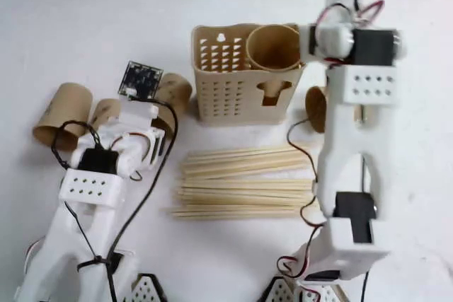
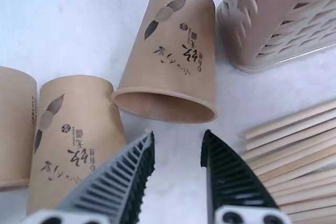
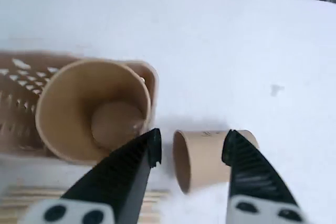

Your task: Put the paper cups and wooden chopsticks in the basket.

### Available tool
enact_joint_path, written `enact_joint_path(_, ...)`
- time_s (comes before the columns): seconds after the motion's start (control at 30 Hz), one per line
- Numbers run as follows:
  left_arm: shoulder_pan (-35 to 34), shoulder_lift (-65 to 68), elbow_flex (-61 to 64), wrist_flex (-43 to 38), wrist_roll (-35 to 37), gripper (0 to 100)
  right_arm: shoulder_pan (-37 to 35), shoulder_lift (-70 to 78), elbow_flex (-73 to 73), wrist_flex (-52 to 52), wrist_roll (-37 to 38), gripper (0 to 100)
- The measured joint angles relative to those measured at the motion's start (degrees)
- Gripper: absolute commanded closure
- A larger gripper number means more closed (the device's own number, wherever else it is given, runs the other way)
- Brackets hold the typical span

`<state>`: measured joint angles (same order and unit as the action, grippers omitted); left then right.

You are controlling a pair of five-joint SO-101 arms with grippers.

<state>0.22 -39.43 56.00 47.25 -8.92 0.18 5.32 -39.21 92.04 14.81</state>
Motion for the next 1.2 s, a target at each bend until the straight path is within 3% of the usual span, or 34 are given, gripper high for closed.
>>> enact_joint_path(0.23,0.09,0.00,0.00,0.00,0.00,84,10.55,-5.71,1.85,5.89,16.00,79.7)
enact_joint_path(0.43,0.00,0.00,0.00,0.00,0.00,84,11.69,-6.51,18.02,1.93,27.34,72.2)
enact_joint_path(0.53,0.09,0.00,0.00,0.00,0.00,84,12.22,-6.51,27.43,-5.63,28.04,67.3)
enact_joint_path(0.8,0.09,0.00,0.00,0.00,0.00,84,11.96,-6.42,46.07,-20.92,28.66,67.0)
enact_joint_path(1.2,0.09,0.00,0.00,0.00,0.00,84,7.12,-6.42,50.46,-26.46,23.65,67.0)
